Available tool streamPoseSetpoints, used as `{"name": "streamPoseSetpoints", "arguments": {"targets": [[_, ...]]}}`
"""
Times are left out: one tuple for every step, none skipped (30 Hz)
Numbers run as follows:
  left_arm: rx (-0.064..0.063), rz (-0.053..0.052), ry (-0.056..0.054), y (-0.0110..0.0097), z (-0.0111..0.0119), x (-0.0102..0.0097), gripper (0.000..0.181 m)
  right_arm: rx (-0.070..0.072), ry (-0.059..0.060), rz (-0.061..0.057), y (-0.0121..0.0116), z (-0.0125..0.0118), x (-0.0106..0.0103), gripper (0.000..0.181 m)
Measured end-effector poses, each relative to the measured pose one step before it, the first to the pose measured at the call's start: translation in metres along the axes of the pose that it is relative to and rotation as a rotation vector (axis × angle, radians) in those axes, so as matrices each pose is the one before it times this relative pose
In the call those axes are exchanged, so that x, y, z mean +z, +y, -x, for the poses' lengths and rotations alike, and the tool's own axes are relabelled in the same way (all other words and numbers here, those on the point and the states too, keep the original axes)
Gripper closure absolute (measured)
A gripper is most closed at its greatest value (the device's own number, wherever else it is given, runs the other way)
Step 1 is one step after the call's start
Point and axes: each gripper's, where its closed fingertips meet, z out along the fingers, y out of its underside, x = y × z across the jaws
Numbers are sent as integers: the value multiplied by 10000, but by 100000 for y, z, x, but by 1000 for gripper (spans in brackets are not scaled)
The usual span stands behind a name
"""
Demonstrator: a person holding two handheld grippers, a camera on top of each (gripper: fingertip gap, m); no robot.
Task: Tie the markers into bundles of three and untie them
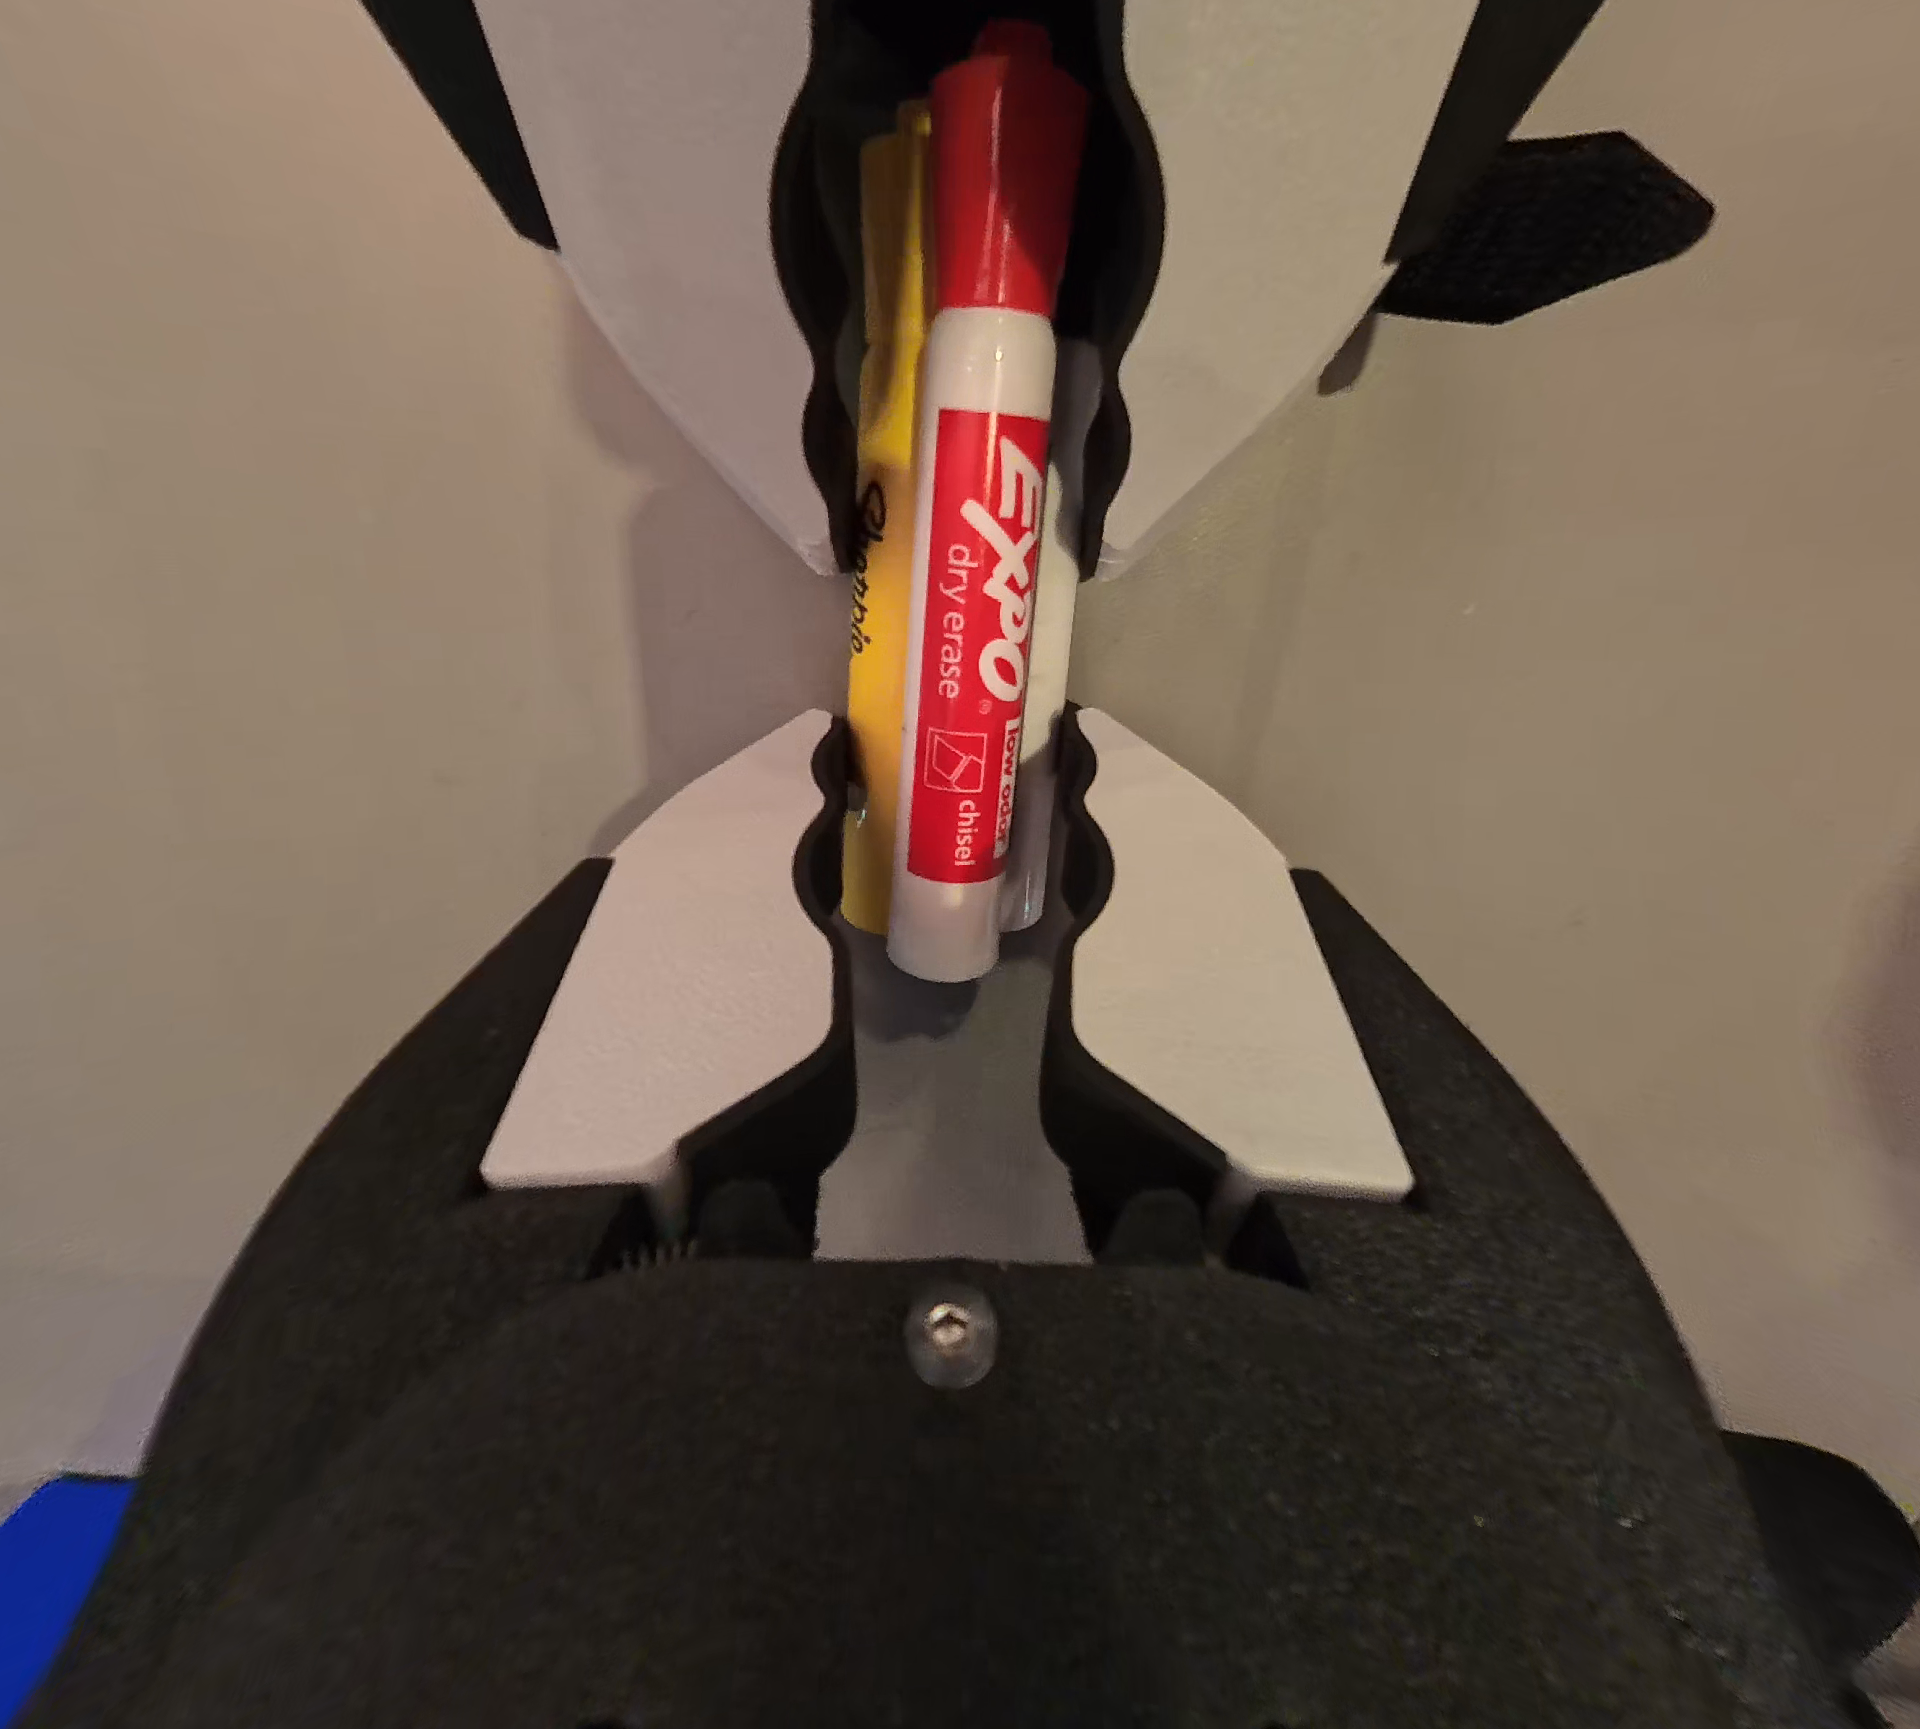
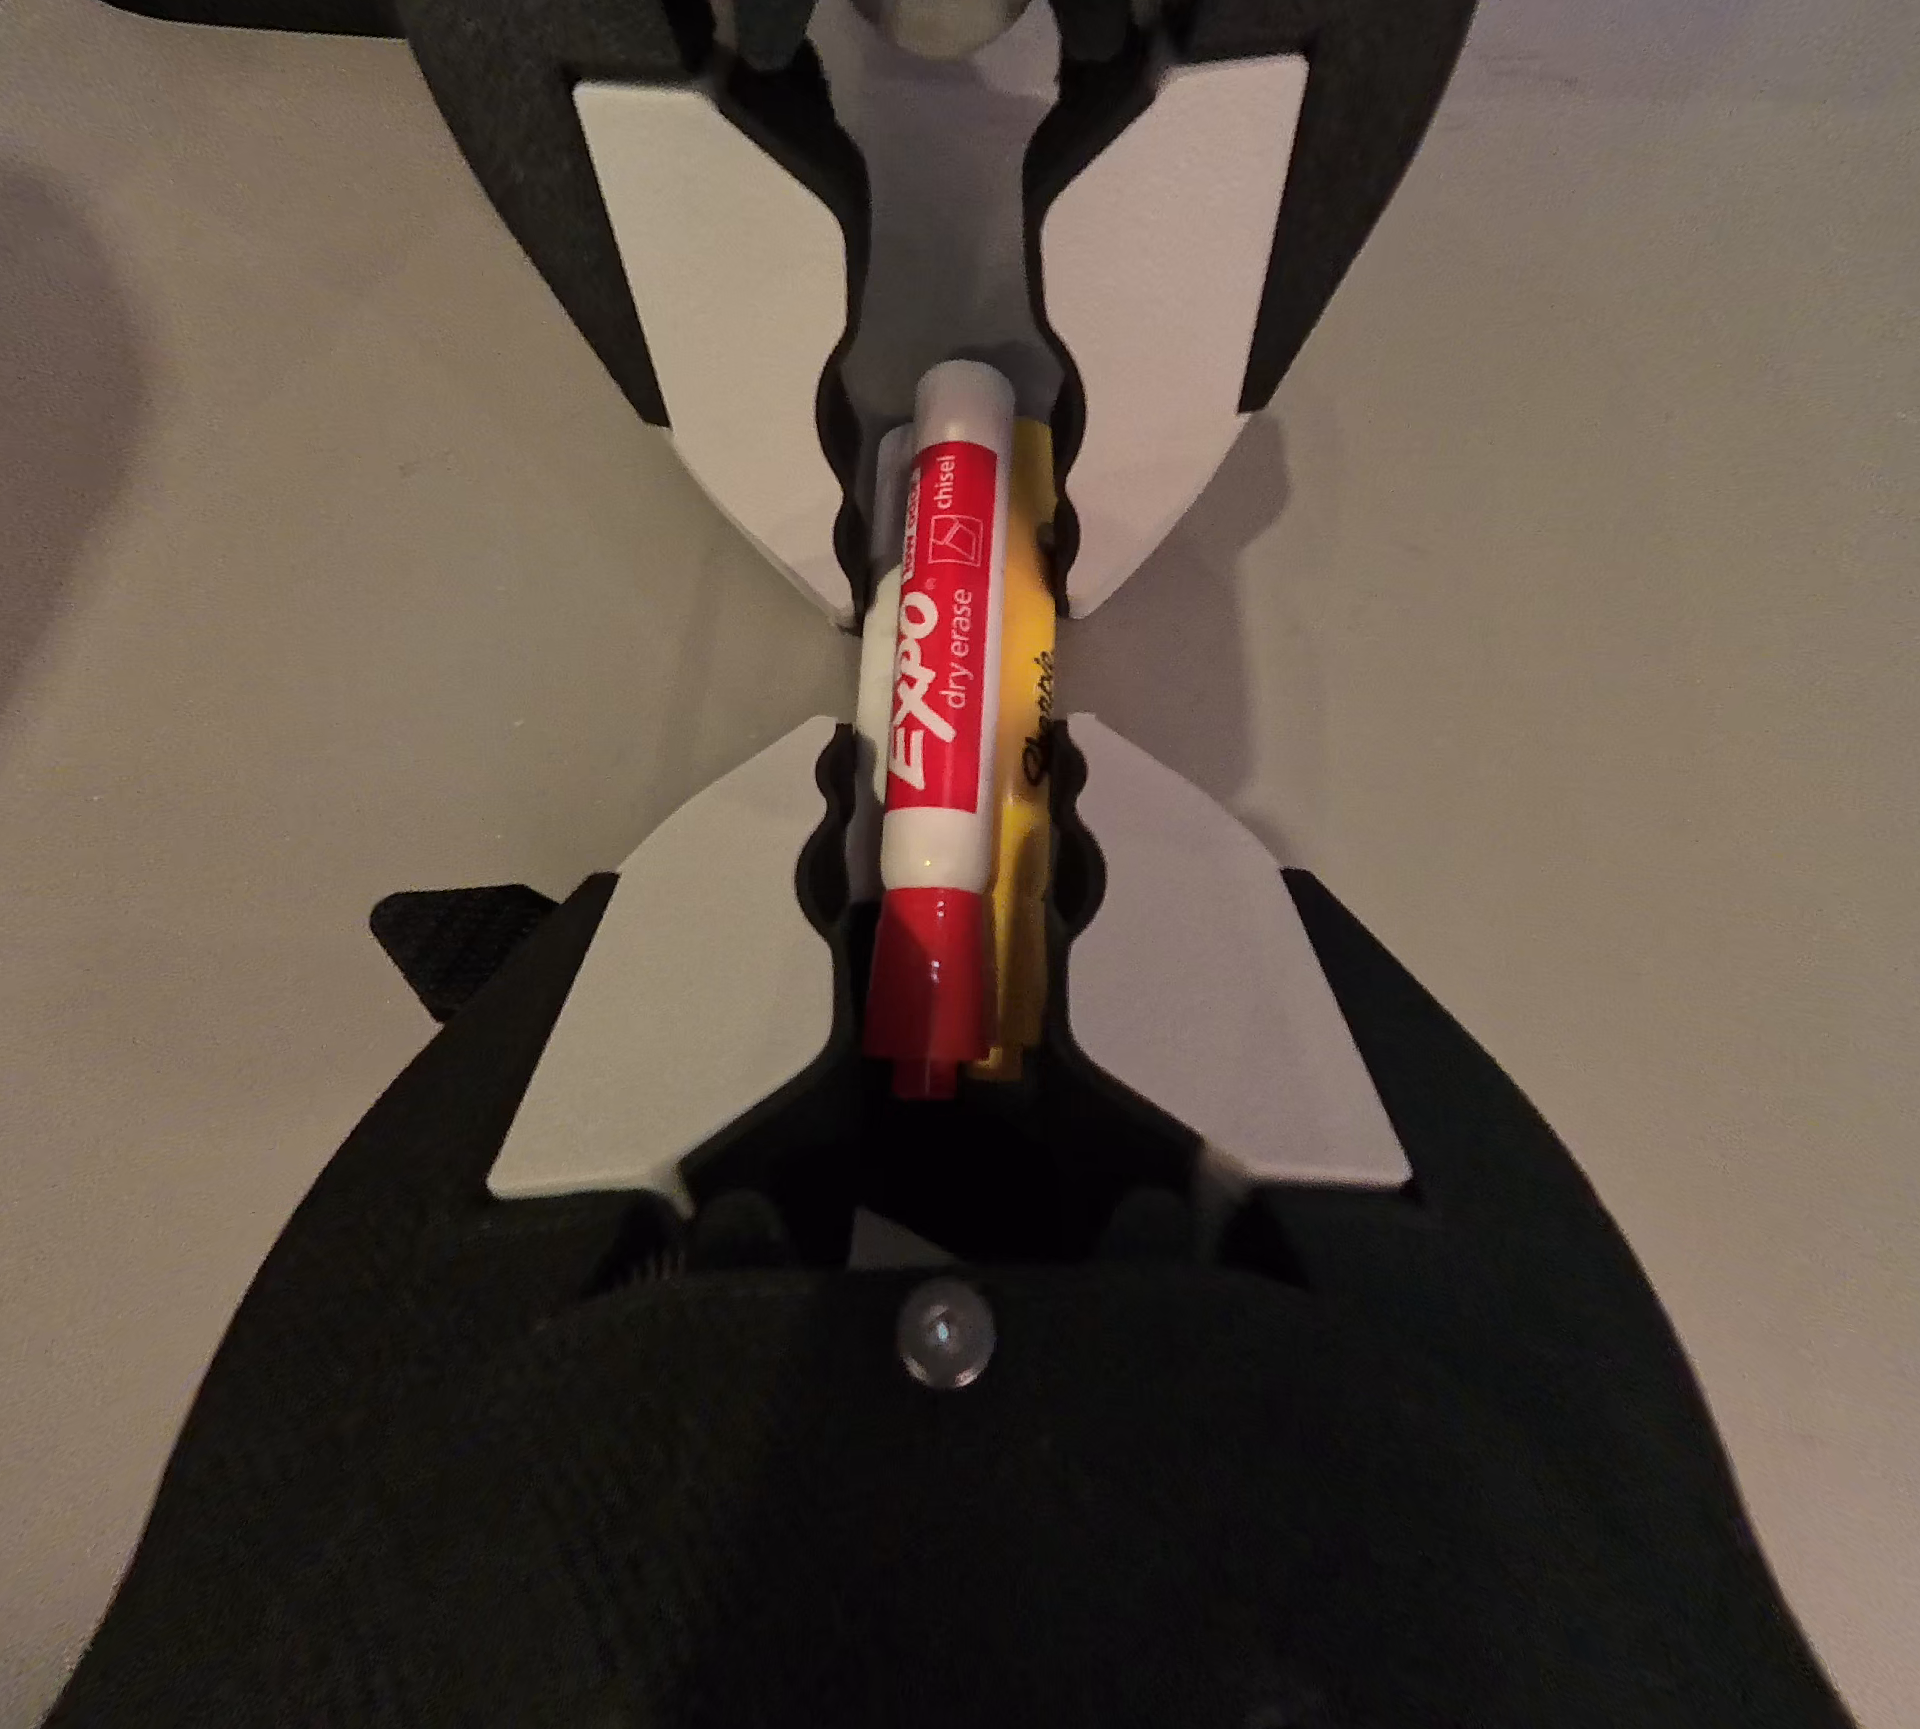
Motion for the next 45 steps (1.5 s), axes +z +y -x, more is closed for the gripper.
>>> {"name": "streamPoseSetpoints", "arguments": {"targets": [[81,16,13,-20,-23,-3,143,-46,38,-18,-13,25,-29,144],[3,11,-2,2,-29,5,143,-42,16,-8,1,15,-23,144],[-7,15,0,3,-16,-7,143,-25,7,-11,-8,12,-16,144],[-27,15,2,-18,1,-2,143,-7,-8,-7,3,-5,-11,144],[-9,7,2,3,-15,6,143,-4,-8,-1,4,10,-23,143],[-3,6,-4,13,-6,-5,143,-8,4,2,5,3,-4,143],[-7,9,-7,12,-10,4,143,-22,19,3,10,0,-9,143],[-25,17,-7,21,-22,-2,143,-47,52,14,19,-9,-27,142],[-19,21,-12,20,-17,7,143,-62,106,64,140,-65,-72,139],[-17,26,-24,14,-42,-15,143,-38,131,66,182,-123,-124,135],[-7,13,-22,48,-76,-6,143,11,69,8,134,-79,-160,132],[25,13,-26,41,-111,-16,143,67,18,36,196,-53,-162,129],[26,-46,-96,-2,-28,-13,143,118,1,42,198,-52,-124,128],[4,-39,-72,7,-39,-19,143,127,-67,54,187,48,-87,128],[11,-51,4,-1,-141,-2,143,108,-152,112,202,184,-13,128],[-54,-29,118,31,-242,13,143,22,-104,94,106,154,12,128],[-86,-48,37,3,-86,9,143,-70,-68,85,29,155,23,131],[-44,-37,10,28,-38,-1,143,-103,-155,78,-4,308,43,141],[13,16,-5,34,-1,-4,143,-55,-62,115,12,193,50,142],[-8,-6,-19,-2,-11,-8,143,48,16,116,25,51,27,142],[-18,41,32,52,-96,1,143,55,-27,67,-5,85,22,142],[75,88,-32,47,-42,-19,143,-53,20,24,-36,47,17,142],[39,51,-84,14,4,-17,143,-105,56,-1,-42,19,-7,142],[24,34,-48,13,-24,-41,143,-62,31,-16,-54,26,-22,142],[29,8,-30,-2,-11,-67,143,-37,30,-9,-61,8,-41,143],[38,-10,-46,-8,34,-88,144,-44,42,-4,-92,-15,-50,143],[31,2,-33,2,14,-126,144,-44,47,-10,-116,-22,-59,144],[23,-13,-79,-33,79,-163,144,-87,87,-4,-135,-72,-109,144],[27,-27,-84,-48,97,-174,145,-109,104,0,-152,-82,-121,144],[49,-34,-80,-65,103,-230,145,-74,93,-25,-185,-89,-190,147],[20,-127,-58,-181,103,-378,149,-78,56,-169,-373,-79,-338,163],[-26,-358,164,-482,-93,-719,163,-76,-30,-174,-281,21,-330,162],[-149,-102,252,-156,-183,-308,163,92,-157,-74,13,118,-81,162],[-177,105,306,204,-262,215,163,245,-171,-28,120,79,154,162],[-157,276,90,437,40,529,162,196,-58,102,269,-42,274,162],[56,-152,-205,-173,391,147,163,-5,85,190,371,-144,265,160],[41,-43,-73,-2,205,130,162,-123,131,206,402,-144,250,158],[56,-60,-25,-12,143,161,162,-156,102,85,231,-90,185,155],[42,-111,58,-38,55,238,162,-75,31,-54,16,-47,77,155],[-68,-12,86,133,44,394,162,89,-32,-91,-62,-47,-17,155],[-53,162,138,342,-80,477,161,147,-50,-99,-62,-47,-40,155],[46,-207,45,-268,-37,-11,163,83,-49,-87,-40,-9,-18,154],[20,51,76,50,-69,30,162,31,-28,-57,-23,12,-17,154],[1,30,1,10,14,-4,162,0,-29,-7,-17,38,-1,155],[65,28,-29,2,-1,2,162,-25,-17,36,11,35,0,155]]}}
